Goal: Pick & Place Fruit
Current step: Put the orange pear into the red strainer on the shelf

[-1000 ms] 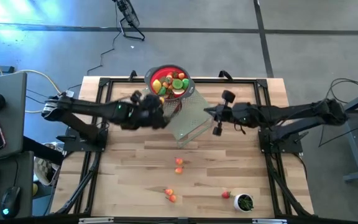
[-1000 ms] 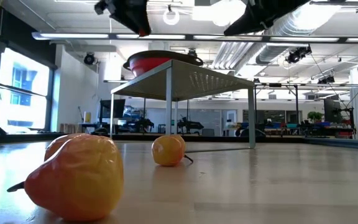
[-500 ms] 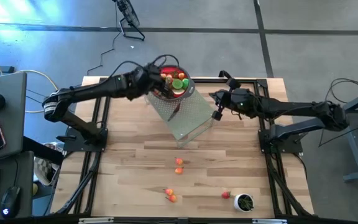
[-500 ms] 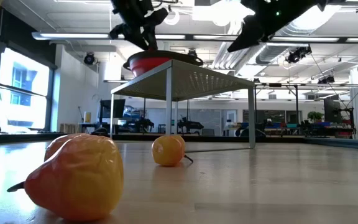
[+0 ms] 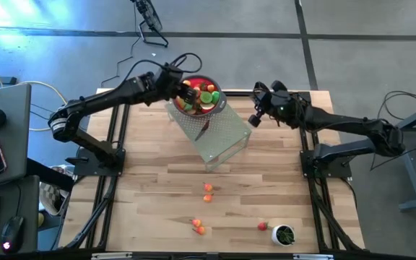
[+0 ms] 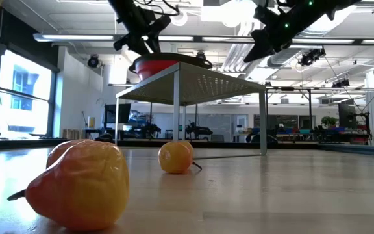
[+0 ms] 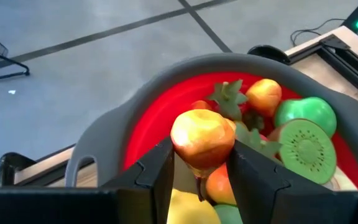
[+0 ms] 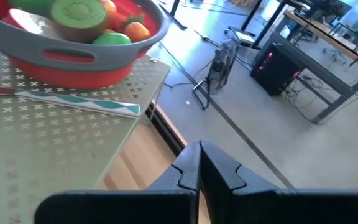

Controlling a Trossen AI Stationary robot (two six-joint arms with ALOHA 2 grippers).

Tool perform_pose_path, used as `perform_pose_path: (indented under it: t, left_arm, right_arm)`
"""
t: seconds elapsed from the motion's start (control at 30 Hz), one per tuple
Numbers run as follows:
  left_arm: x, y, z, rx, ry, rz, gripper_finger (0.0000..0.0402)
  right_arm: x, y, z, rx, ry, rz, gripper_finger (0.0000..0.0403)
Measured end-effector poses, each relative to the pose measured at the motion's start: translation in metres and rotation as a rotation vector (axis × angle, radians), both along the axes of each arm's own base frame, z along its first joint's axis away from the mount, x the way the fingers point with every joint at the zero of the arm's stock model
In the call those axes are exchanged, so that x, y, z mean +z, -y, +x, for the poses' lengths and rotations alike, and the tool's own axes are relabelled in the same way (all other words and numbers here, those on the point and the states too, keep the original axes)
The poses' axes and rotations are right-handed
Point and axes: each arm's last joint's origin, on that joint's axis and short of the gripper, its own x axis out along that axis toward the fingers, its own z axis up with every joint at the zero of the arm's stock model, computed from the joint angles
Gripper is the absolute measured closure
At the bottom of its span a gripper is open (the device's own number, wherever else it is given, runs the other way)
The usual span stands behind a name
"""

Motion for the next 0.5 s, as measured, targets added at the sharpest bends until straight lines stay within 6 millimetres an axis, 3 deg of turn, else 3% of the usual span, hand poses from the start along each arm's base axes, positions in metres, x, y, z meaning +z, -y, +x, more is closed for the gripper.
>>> perform_pose_path:
  t: [0.5]
  left_arm:
    - [-0.0037,-0.0008,0.0031,0.019,0.007,-0.019,0.027]
  right_arm:
    - [-0.0008,0.0043,-0.0006,0.12,0.012,0.049,0.04]
